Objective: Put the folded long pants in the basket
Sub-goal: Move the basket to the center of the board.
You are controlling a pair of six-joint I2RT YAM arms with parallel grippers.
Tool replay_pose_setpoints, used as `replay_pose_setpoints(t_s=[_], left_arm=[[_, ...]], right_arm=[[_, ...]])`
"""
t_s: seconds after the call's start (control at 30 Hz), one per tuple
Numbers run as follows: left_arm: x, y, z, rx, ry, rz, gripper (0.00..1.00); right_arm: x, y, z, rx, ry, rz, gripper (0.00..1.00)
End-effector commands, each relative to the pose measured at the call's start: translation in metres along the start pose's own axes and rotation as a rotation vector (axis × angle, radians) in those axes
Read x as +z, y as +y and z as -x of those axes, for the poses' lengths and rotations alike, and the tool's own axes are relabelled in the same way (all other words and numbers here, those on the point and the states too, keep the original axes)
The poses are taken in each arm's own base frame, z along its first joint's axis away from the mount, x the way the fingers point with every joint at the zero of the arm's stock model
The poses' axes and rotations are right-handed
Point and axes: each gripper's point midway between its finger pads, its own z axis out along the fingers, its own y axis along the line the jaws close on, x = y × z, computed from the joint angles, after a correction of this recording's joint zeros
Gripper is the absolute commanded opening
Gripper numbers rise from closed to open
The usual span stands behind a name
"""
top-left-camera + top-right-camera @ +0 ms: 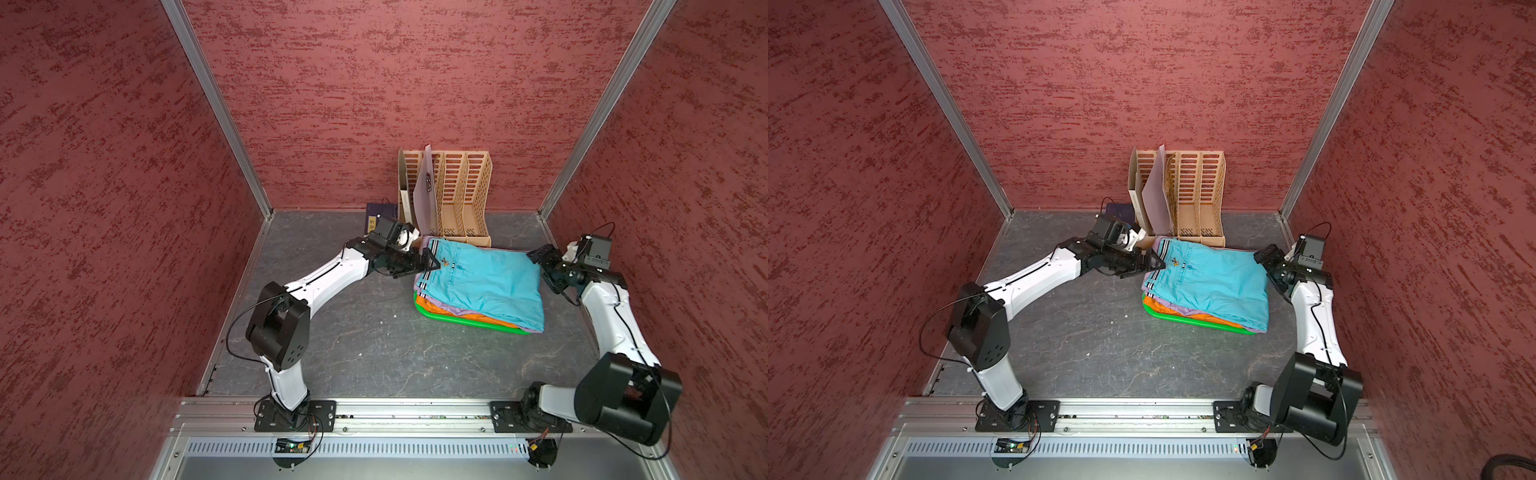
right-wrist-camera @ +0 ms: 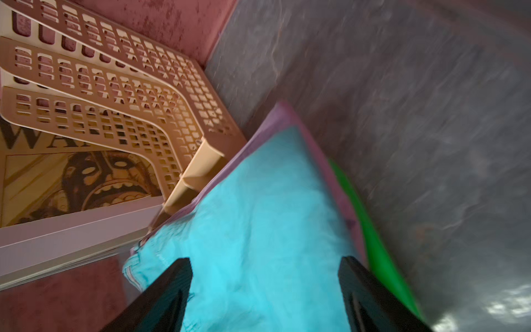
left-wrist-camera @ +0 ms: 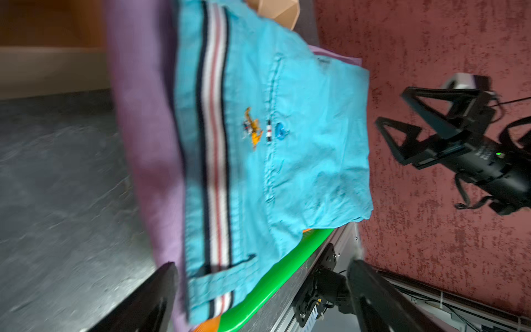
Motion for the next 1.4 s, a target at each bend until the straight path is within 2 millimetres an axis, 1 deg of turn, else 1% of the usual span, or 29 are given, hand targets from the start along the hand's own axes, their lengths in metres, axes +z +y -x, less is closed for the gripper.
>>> replay_pose_setpoints(t_s=[0.0, 0.03, 0.07, 0.13, 0.17, 0.23, 0.27, 0.3, 0.37, 0.43, 0.47, 0.5, 0.6, 0.63, 0.7, 0.8, 0.87, 1.0, 1.07, 1.13, 1.2, 1.27, 1.37], left_arm=[[-0.029, 0.005, 0.019, 0.012, -0.119, -0.003, 1.00], [-0.032, 0.011, 0.017, 0.001, -0.121, 0.006, 1.00], [-0.034, 0.018, 0.015, -0.016, -0.125, 0.020, 1.00], [-0.034, 0.030, 0.012, -0.039, -0.126, 0.029, 1.00], [-0.032, 0.036, 0.010, -0.058, -0.122, 0.036, 1.00], [-0.028, 0.045, 0.007, -0.083, -0.112, 0.040, 1.00], [-0.026, 0.049, 0.006, -0.093, -0.110, 0.041, 1.00], [-0.024, 0.051, 0.006, -0.101, -0.108, 0.037, 1.00], [-0.020, 0.055, 0.005, -0.118, -0.095, 0.022, 1.00], [-0.016, 0.053, 0.003, -0.127, -0.066, -0.013, 1.00], [-0.016, 0.052, 0.003, -0.125, -0.063, -0.017, 1.00], [-0.016, 0.053, 0.003, -0.127, -0.064, -0.014, 1.00], [-0.019, 0.052, 0.003, -0.122, -0.083, -0.026, 1.00], [-0.020, 0.051, 0.002, -0.122, -0.085, -0.034, 1.00], [-0.021, 0.051, -0.001, -0.124, -0.073, -0.044, 1.00], [-0.022, 0.053, -0.009, -0.130, -0.055, -0.040, 1.00], [-0.027, 0.055, -0.014, -0.134, -0.063, -0.038, 1.00], [-0.046, 0.061, -0.025, -0.145, -0.090, -0.025, 1.00], [-0.061, 0.064, -0.032, -0.154, -0.111, -0.017, 1.00], [-0.077, 0.067, -0.037, -0.157, -0.135, -0.004, 1.00], [-0.091, 0.073, -0.041, -0.159, -0.157, 0.029, 1.00], [-0.104, 0.084, -0.043, -0.173, -0.177, 0.069, 1.00], [-0.109, 0.096, -0.047, -0.217, -0.156, 0.069, 1.00]], right_arm=[[-0.020, -0.036, 0.023, -0.068, -0.134, -0.221, 0.98], [-0.020, -0.042, 0.025, -0.050, -0.139, -0.248, 0.98], [-0.016, -0.046, 0.025, -0.031, -0.131, -0.251, 0.98], [-0.002, -0.053, 0.022, 0.012, -0.085, -0.236, 0.98], [0.007, -0.052, 0.019, 0.039, -0.048, -0.190, 0.98], [0.024, -0.040, 0.010, 0.051, 0.010, -0.057, 0.98], [0.032, -0.027, 0.002, 0.024, 0.044, 0.047, 0.98], [0.039, -0.024, -0.004, 0.027, 0.066, 0.096, 0.98], [0.051, -0.029, -0.015, 0.060, 0.105, 0.111, 0.98], [0.060, -0.031, -0.025, 0.074, 0.149, 0.142, 0.98], [0.061, -0.028, -0.030, 0.080, 0.167, 0.170, 0.98], [0.067, -0.029, -0.037, 0.096, 0.204, 0.195, 0.98], [0.066, -0.020, -0.050, 0.106, 0.228, 0.280, 0.98], [0.059, -0.011, -0.052, 0.102, 0.222, 0.328, 0.97], [0.057, -0.002, -0.066, 0.118, 0.270, 0.381, 0.94], [0.056, 0.017, -0.093, 0.079, 0.362, 0.439, 0.90], [0.055, 0.031, -0.113, 0.036, 0.424, 0.464, 0.89], [0.051, 0.055, -0.147, -0.063, 0.515, 0.510, 0.86], [0.050, 0.063, -0.164, -0.111, 0.566, 0.526, 0.84], [0.050, 0.068, -0.177, -0.129, 0.589, 0.535, 0.82], [0.052, 0.072, -0.185, -0.138, 0.589, 0.531, 0.81], [0.050, 0.076, -0.189, -0.149, 0.565, 0.528, 0.81], [0.051, 0.080, -0.187, -0.156, 0.544, 0.519, 0.82]])
